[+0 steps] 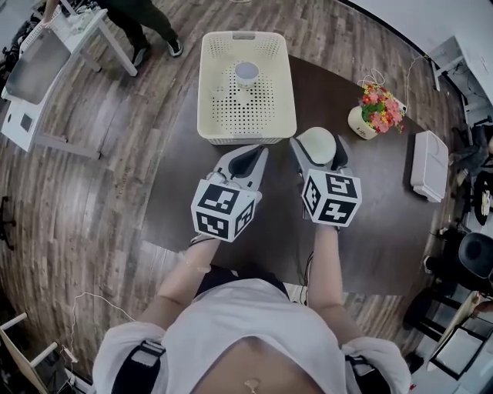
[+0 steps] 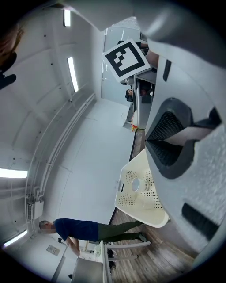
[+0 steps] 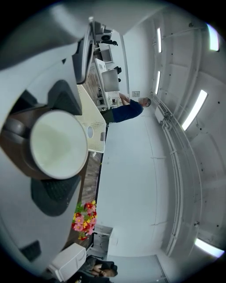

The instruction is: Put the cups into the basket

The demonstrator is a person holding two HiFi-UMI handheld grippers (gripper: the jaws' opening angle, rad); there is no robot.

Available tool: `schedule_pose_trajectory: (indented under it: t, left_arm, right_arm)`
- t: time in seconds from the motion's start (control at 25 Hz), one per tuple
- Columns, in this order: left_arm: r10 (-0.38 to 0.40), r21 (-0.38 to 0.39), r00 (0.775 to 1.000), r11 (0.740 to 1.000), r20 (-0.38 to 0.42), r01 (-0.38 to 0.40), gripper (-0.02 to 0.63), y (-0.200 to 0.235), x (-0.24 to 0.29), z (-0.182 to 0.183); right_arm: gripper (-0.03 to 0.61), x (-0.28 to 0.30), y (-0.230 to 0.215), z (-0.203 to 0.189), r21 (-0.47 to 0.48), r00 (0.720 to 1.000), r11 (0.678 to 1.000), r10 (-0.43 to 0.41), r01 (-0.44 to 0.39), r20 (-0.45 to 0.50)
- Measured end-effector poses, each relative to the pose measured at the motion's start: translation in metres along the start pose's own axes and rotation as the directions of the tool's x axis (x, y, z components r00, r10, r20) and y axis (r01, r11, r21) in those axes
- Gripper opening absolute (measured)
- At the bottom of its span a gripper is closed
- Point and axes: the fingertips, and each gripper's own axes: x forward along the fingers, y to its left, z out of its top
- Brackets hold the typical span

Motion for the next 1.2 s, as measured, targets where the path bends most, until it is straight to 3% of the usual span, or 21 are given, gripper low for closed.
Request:
schedule_pose_trajectory:
  t: [0.52,1.2]
  left_arm:
    - [0.070,0.007,0.996,0.997,0.052,-0.070,0.011,0.062,-0.007,0.042]
    - [0.176,-0.051,0.983,0.984,0.046,-0.173,0.011,0.129,-0.017,0.033]
  right_arm:
    - [0.428,0.043,0.035,0.061,-0.059,0.994,0.993,0.103,-0.100,0.041]
    - [0.428,0.118,0.080,0.063,-0.116,0.979,0.972,0.202,-0.203,-0.024]
